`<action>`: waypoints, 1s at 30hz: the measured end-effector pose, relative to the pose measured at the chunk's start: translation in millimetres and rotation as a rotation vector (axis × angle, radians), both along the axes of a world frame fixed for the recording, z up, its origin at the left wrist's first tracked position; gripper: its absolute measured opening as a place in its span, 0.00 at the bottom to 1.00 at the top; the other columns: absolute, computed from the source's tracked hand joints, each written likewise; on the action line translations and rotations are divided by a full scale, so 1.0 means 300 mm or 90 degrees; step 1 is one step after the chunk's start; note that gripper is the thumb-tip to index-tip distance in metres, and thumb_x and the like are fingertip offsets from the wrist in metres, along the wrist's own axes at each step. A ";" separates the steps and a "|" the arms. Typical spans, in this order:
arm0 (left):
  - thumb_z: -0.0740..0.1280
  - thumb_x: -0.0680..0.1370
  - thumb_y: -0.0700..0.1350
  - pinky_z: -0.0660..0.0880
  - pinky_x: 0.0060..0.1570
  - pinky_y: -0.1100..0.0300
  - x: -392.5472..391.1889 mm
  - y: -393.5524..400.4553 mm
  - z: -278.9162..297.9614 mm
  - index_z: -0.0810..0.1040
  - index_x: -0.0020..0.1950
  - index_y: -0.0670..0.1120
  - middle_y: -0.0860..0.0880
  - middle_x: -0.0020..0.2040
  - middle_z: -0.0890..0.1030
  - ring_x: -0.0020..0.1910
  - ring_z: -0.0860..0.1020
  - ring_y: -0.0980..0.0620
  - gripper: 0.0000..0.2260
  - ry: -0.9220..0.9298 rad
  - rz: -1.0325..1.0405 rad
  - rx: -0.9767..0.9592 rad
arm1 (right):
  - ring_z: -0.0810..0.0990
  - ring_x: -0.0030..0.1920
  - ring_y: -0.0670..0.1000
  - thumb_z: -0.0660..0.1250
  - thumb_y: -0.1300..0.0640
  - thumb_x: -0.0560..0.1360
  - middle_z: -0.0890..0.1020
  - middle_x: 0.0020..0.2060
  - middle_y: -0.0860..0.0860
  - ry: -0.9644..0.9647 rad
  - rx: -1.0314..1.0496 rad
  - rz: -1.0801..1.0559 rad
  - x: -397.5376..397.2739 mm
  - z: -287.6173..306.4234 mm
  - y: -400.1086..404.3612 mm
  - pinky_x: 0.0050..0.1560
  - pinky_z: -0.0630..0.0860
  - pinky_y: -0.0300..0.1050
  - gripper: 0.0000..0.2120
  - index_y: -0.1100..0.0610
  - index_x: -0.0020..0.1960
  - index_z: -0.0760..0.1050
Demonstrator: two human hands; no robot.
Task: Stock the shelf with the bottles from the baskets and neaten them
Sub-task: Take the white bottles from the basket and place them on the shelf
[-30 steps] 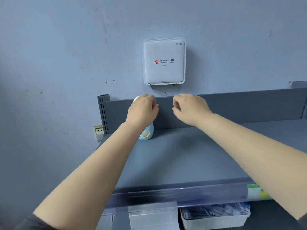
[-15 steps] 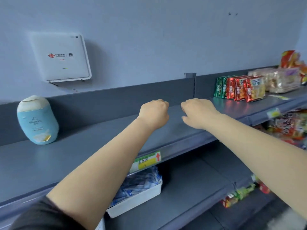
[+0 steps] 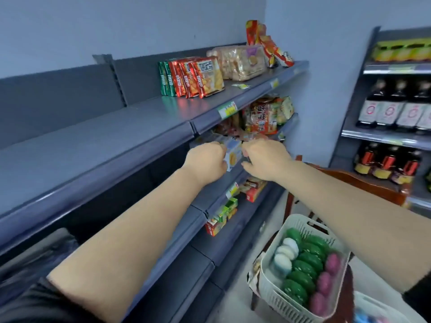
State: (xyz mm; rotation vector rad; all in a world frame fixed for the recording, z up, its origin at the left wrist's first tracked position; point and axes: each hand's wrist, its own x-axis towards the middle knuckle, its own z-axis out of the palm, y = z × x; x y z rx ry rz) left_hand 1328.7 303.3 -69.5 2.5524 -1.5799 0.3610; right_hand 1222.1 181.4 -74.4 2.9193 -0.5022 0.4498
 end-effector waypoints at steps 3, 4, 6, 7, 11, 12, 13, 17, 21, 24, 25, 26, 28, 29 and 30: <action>0.60 0.77 0.43 0.75 0.46 0.53 -0.050 -0.146 -0.102 0.75 0.53 0.41 0.43 0.53 0.78 0.51 0.76 0.42 0.09 0.058 -0.055 0.050 | 0.78 0.51 0.57 0.61 0.51 0.77 0.78 0.52 0.54 0.040 0.062 -0.065 -0.077 -0.126 -0.121 0.45 0.77 0.50 0.12 0.57 0.55 0.72; 0.60 0.77 0.43 0.75 0.46 0.52 -0.063 -0.190 -0.137 0.75 0.54 0.41 0.43 0.54 0.77 0.51 0.77 0.42 0.09 0.078 -0.074 0.065 | 0.78 0.52 0.58 0.61 0.51 0.76 0.78 0.52 0.55 0.047 0.085 -0.086 -0.099 -0.167 -0.151 0.46 0.77 0.51 0.12 0.58 0.55 0.72; 0.60 0.77 0.44 0.74 0.45 0.52 -0.077 -0.275 -0.220 0.75 0.54 0.41 0.43 0.54 0.77 0.52 0.77 0.41 0.10 0.112 -0.110 0.088 | 0.77 0.54 0.58 0.62 0.51 0.75 0.78 0.53 0.55 0.056 0.137 -0.128 -0.136 -0.253 -0.207 0.47 0.76 0.50 0.12 0.58 0.54 0.72; 0.61 0.77 0.43 0.74 0.45 0.52 -0.079 -0.316 -0.265 0.75 0.53 0.41 0.43 0.54 0.77 0.52 0.77 0.41 0.09 0.132 -0.126 0.095 | 0.77 0.55 0.58 0.63 0.52 0.75 0.78 0.53 0.55 0.060 0.165 -0.149 -0.151 -0.299 -0.234 0.48 0.76 0.49 0.13 0.59 0.54 0.73; 0.63 0.75 0.44 0.75 0.48 0.53 -0.100 -0.473 -0.478 0.76 0.50 0.43 0.43 0.52 0.79 0.53 0.77 0.42 0.08 0.246 -0.161 0.156 | 0.76 0.56 0.57 0.62 0.52 0.76 0.77 0.55 0.55 0.089 0.293 -0.260 -0.215 -0.500 -0.323 0.51 0.73 0.48 0.13 0.60 0.56 0.72; 0.63 0.74 0.44 0.75 0.49 0.52 -0.112 -0.506 -0.538 0.76 0.50 0.43 0.44 0.51 0.79 0.53 0.77 0.42 0.07 0.279 -0.163 0.180 | 0.76 0.55 0.57 0.62 0.52 0.76 0.77 0.55 0.55 0.094 0.331 -0.298 -0.230 -0.557 -0.339 0.51 0.73 0.48 0.14 0.59 0.56 0.72; 0.64 0.74 0.44 0.75 0.49 0.52 -0.125 -0.535 -0.603 0.76 0.48 0.44 0.44 0.51 0.79 0.52 0.77 0.42 0.06 0.312 -0.167 0.200 | 0.76 0.55 0.57 0.63 0.51 0.75 0.77 0.55 0.55 0.101 0.367 -0.335 -0.243 -0.617 -0.355 0.51 0.73 0.48 0.14 0.58 0.56 0.71; 0.63 0.75 0.44 0.73 0.46 0.56 -0.176 -0.617 -0.883 0.75 0.51 0.44 0.44 0.52 0.78 0.52 0.77 0.43 0.07 0.412 -0.191 0.308 | 0.76 0.55 0.56 0.65 0.51 0.74 0.77 0.55 0.54 0.127 0.489 -0.437 -0.288 -0.857 -0.400 0.49 0.71 0.46 0.14 0.57 0.57 0.72; 0.62 0.75 0.42 0.67 0.43 0.59 -0.207 -0.670 -1.131 0.75 0.55 0.46 0.45 0.53 0.77 0.52 0.76 0.43 0.10 0.479 -0.186 0.378 | 0.76 0.54 0.57 0.66 0.55 0.73 0.78 0.53 0.56 0.132 0.587 -0.499 -0.313 -1.078 -0.414 0.49 0.73 0.46 0.14 0.59 0.57 0.72; 0.61 0.75 0.41 0.71 0.56 0.53 -0.224 -0.709 -1.329 0.72 0.61 0.44 0.41 0.59 0.74 0.59 0.73 0.39 0.15 0.492 -0.162 0.419 | 0.76 0.55 0.56 0.66 0.56 0.73 0.78 0.54 0.55 0.159 0.626 -0.531 -0.326 -1.248 -0.432 0.50 0.71 0.45 0.16 0.58 0.60 0.71; 0.61 0.75 0.41 0.70 0.60 0.50 -0.228 -0.720 -1.393 0.70 0.63 0.43 0.40 0.62 0.72 0.61 0.71 0.38 0.17 0.484 -0.152 0.437 | 0.77 0.56 0.55 0.66 0.57 0.73 0.78 0.55 0.54 0.172 0.634 -0.533 -0.329 -1.301 -0.438 0.51 0.70 0.44 0.17 0.58 0.61 0.71; 0.60 0.75 0.40 0.69 0.62 0.48 -0.234 -0.733 -1.447 0.69 0.65 0.43 0.39 0.64 0.71 0.63 0.70 0.38 0.18 0.481 -0.144 0.450 | 0.77 0.56 0.56 0.66 0.58 0.73 0.78 0.55 0.55 0.182 0.644 -0.533 -0.331 -1.351 -0.444 0.51 0.71 0.44 0.18 0.58 0.62 0.71; 0.59 0.76 0.37 0.68 0.63 0.51 -0.246 -0.764 -1.523 0.68 0.66 0.40 0.39 0.65 0.70 0.64 0.70 0.39 0.17 0.475 -0.137 0.469 | 0.77 0.57 0.57 0.66 0.60 0.73 0.78 0.56 0.56 0.194 0.668 -0.533 -0.328 -1.448 -0.458 0.52 0.73 0.46 0.18 0.58 0.62 0.71; 0.59 0.77 0.35 0.69 0.62 0.53 -0.250 -0.782 -1.558 0.68 0.66 0.38 0.39 0.65 0.70 0.64 0.70 0.40 0.17 0.469 -0.131 0.478 | 0.77 0.57 0.57 0.66 0.60 0.73 0.78 0.56 0.56 0.198 0.679 -0.534 -0.323 -1.492 -0.464 0.53 0.73 0.46 0.18 0.58 0.62 0.71; 0.59 0.77 0.34 0.68 0.60 0.54 -0.255 -0.799 -1.594 0.67 0.66 0.36 0.39 0.65 0.70 0.63 0.71 0.41 0.16 0.458 -0.119 0.483 | 0.77 0.57 0.58 0.66 0.60 0.73 0.78 0.56 0.56 0.202 0.684 -0.535 -0.315 -1.536 -0.471 0.53 0.73 0.47 0.17 0.58 0.61 0.71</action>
